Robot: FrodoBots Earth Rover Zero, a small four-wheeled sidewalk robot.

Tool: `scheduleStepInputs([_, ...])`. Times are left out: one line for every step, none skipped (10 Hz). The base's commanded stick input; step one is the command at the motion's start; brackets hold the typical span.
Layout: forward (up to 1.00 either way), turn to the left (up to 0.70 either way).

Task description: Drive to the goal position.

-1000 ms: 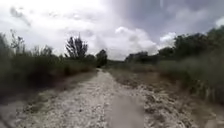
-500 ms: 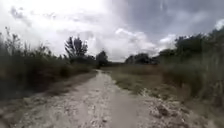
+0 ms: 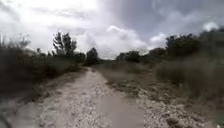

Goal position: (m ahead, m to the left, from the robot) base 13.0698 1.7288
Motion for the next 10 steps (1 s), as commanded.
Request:
scheduleStepInputs([0.70, 0.00])
scheduleStepInputs([0.70, 0.00])
scheduleStepInputs([0.70, 0.00])
scheduleStepInputs([0.70, 0.21])
scheduleStepInputs([0.70, 0.35])
scheduleStepInputs([0.70, 0.35])
scheduleStepInputs([0.70, 0.35])
scheduleStepInputs([0.70, 0.35])
scheduleStepInputs([0.70, 0.35])
scheduleStepInputs([0.70, 0.35])
